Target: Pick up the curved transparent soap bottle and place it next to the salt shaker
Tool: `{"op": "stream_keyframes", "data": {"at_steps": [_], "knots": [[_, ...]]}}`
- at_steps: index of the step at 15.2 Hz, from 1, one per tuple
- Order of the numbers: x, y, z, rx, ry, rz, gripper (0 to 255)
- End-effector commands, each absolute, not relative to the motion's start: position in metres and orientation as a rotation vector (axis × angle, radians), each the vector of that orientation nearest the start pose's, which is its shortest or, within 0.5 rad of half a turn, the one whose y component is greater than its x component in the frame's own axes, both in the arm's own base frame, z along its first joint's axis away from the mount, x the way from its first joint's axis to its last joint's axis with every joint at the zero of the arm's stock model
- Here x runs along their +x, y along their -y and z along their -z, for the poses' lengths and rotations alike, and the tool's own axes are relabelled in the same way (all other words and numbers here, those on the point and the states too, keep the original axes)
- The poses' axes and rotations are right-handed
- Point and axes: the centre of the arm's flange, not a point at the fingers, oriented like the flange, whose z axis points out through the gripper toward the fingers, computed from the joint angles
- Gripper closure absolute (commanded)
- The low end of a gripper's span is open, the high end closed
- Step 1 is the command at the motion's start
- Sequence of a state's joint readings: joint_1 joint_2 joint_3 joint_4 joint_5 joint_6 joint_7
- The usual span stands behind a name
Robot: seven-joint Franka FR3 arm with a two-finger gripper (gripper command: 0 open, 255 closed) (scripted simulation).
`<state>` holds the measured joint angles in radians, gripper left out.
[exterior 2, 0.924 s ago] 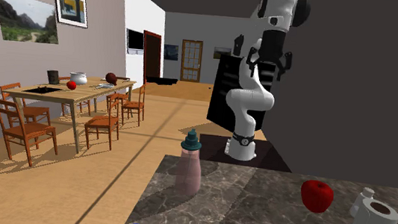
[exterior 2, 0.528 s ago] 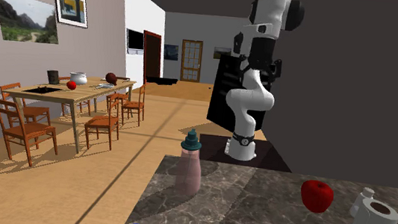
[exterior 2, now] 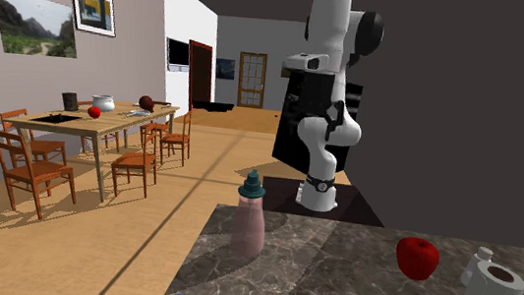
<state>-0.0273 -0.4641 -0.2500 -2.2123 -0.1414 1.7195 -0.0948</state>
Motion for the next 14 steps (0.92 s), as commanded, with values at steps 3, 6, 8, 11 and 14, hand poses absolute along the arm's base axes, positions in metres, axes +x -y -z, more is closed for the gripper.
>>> {"op": "stream_keyframes", "data": {"at_steps": [3, 6, 8, 11, 14], "knots": [[0.416, 0.176, -0.513, -3.146, -0.193, -0.144, 0], [0.436, 0.203, -0.487, -3.138, -0.184, -0.2, 0], [0.449, 0.221, -0.469, -3.132, -0.178, -0.237, 0], [0.468, 0.248, -0.441, -3.122, -0.169, -0.292, 0], [0.486, 0.274, -0.412, -3.111, -0.16, -0.346, 0]]}}
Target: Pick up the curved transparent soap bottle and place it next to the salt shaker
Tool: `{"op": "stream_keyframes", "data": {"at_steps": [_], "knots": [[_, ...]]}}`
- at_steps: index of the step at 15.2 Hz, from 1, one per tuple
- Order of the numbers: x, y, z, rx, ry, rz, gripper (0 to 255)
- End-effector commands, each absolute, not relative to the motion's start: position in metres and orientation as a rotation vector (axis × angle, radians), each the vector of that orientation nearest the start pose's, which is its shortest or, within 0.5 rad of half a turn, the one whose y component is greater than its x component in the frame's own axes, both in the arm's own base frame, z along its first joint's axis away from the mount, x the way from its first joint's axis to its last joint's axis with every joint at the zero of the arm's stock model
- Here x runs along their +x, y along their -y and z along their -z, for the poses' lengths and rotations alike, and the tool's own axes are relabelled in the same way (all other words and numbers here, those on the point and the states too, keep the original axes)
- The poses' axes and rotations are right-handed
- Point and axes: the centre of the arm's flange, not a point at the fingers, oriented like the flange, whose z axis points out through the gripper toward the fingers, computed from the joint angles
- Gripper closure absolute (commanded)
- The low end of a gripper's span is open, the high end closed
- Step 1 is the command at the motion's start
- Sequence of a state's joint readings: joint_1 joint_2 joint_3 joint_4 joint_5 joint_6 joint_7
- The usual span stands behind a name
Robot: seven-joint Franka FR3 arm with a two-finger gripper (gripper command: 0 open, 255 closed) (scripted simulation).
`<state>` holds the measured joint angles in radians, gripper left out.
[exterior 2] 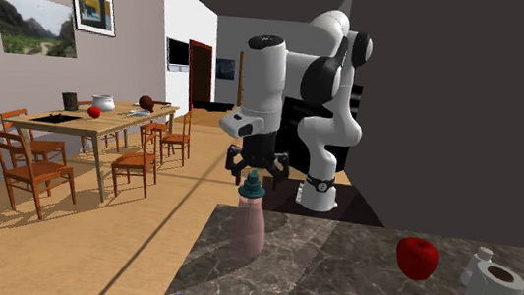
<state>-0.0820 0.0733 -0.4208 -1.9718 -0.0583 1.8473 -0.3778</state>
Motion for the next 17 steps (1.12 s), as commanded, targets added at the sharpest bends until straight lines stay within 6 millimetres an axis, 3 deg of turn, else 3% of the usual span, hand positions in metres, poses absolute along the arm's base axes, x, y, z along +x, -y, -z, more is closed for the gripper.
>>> {"op": "stream_keyframes", "data": {"at_steps": [1, 9, 16, 17], "knots": [[0.49, 0.281, -0.405, -3.108, -0.157, -0.36, 0], [0.481, 0.28, -0.366, -3.108, -0.157, -0.36, 0], [0.481, 0.28, -0.366, -3.108, -0.157, -0.36, 0], [0.481, 0.28, -0.366, -3.108, -0.157, -0.36, 255]]}}
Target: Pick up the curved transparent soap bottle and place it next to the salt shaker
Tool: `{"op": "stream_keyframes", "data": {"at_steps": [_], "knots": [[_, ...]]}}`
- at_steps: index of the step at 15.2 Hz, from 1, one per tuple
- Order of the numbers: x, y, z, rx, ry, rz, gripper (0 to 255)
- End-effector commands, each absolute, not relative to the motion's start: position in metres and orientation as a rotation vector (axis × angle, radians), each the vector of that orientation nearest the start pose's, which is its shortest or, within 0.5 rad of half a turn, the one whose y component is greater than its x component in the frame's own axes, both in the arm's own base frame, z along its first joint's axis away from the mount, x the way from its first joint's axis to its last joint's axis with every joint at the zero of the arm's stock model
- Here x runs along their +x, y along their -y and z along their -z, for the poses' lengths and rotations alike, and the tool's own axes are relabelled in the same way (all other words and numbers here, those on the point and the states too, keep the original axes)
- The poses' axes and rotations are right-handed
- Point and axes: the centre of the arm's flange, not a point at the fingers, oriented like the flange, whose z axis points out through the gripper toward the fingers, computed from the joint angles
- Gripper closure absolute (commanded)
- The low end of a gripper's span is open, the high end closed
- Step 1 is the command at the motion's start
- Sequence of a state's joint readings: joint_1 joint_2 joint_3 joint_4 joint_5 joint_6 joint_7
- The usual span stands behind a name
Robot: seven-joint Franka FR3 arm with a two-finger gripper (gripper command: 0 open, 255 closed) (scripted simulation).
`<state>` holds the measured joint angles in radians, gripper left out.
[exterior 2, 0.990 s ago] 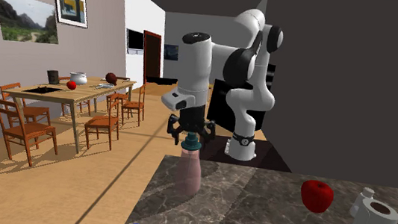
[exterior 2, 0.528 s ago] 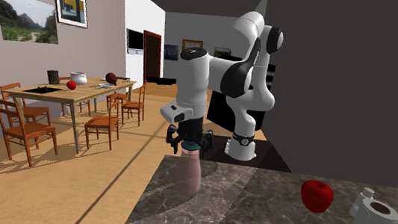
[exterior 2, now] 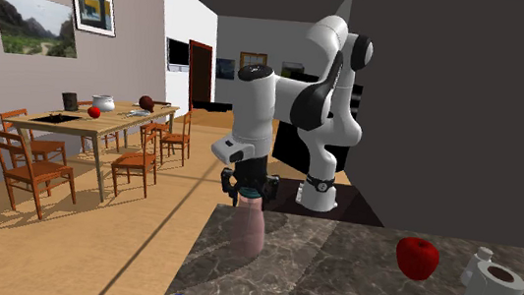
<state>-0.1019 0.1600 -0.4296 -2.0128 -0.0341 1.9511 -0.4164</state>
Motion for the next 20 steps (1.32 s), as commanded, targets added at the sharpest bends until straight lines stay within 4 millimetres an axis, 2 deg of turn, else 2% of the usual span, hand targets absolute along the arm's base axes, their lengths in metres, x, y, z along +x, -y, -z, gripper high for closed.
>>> {"op": "stream_keyframes", "data": {"at_steps": [1, 9, 20], "knots": [[0.481, 0.28, -0.366, -3.108, -0.157, -0.36, 255], [0.481, 0.28, -0.366, -3.108, -0.157, -0.36, 255], [0.481, 0.28, -0.424, -3.108, -0.157, -0.36, 255]]}}
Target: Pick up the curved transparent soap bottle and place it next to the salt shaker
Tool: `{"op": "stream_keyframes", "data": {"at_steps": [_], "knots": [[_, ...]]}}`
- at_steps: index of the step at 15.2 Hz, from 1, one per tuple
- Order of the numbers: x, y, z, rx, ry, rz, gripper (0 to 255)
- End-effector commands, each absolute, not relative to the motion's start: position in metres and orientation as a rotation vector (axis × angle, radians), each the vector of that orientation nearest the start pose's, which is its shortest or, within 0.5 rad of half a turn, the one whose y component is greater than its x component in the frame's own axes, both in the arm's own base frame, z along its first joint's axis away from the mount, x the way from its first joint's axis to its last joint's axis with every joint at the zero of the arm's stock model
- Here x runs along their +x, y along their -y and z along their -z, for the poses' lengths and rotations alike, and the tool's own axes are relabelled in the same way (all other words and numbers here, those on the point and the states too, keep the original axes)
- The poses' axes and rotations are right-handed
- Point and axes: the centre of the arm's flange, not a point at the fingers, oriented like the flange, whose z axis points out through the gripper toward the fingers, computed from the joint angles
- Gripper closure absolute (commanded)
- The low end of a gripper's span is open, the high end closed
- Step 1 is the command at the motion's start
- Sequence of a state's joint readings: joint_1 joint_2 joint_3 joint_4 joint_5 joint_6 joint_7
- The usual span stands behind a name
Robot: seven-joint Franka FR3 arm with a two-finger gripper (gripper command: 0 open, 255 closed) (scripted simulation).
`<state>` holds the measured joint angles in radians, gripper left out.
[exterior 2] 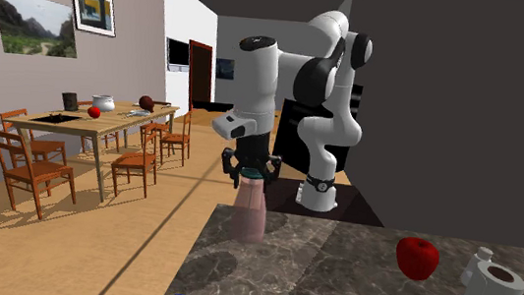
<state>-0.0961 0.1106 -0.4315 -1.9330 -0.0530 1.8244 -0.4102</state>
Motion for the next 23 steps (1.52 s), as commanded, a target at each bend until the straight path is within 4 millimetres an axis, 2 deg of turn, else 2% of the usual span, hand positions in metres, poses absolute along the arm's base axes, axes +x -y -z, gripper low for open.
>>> {"op": "stream_keyframes", "data": {"at_steps": [1, 23], "knots": [[0.481, 0.28, -0.429, -3.108, -0.157, -0.36, 255], [0.481, 0.28, -0.546, -3.108, -0.157, -0.36, 255]]}}
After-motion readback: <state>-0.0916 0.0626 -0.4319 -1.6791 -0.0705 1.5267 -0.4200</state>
